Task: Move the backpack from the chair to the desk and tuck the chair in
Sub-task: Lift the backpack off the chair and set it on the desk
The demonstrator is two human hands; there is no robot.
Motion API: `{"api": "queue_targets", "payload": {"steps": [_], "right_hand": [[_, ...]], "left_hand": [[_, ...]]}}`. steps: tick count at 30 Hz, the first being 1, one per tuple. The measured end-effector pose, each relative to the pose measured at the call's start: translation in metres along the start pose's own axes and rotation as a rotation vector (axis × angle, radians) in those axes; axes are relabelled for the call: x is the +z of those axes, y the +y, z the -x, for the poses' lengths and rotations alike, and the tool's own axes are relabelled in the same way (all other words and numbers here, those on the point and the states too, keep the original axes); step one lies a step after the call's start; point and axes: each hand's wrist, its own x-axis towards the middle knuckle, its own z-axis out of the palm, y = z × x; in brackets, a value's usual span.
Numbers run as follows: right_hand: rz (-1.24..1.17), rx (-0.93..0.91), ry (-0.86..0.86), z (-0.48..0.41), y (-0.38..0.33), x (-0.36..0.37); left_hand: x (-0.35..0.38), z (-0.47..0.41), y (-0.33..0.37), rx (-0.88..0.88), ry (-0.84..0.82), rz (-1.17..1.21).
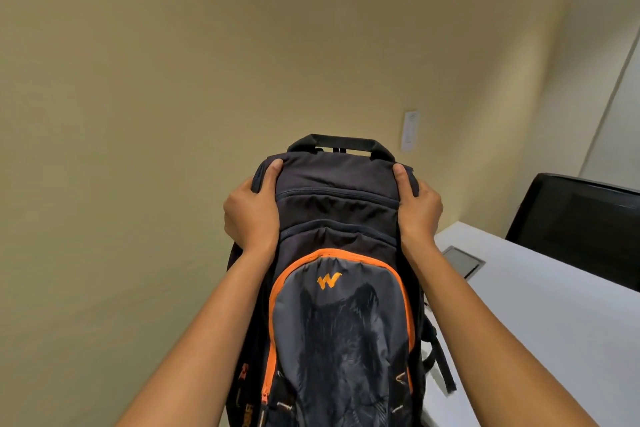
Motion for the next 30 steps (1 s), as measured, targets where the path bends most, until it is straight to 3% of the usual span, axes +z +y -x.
{"api": "queue_targets", "payload": {"steps": [11, 19, 30], "right_hand": [[0.091, -0.159, -0.067, -0.149, 0.019, 0.022], [0.11, -0.151, -0.033, -0.224, 0.063, 0.048], [0.117, -0.104, -0.063, -0.273, 0.12, 0.069]], "left_hand": [[0.123, -0.017, 0.018, -0.071, 0.106, 0.113], [0.207, -0.037, 0.001, -0.093, 0.067, 0.181], [0.267, -0.05, -0.023, -0.089, 0.037, 0.135]]}}
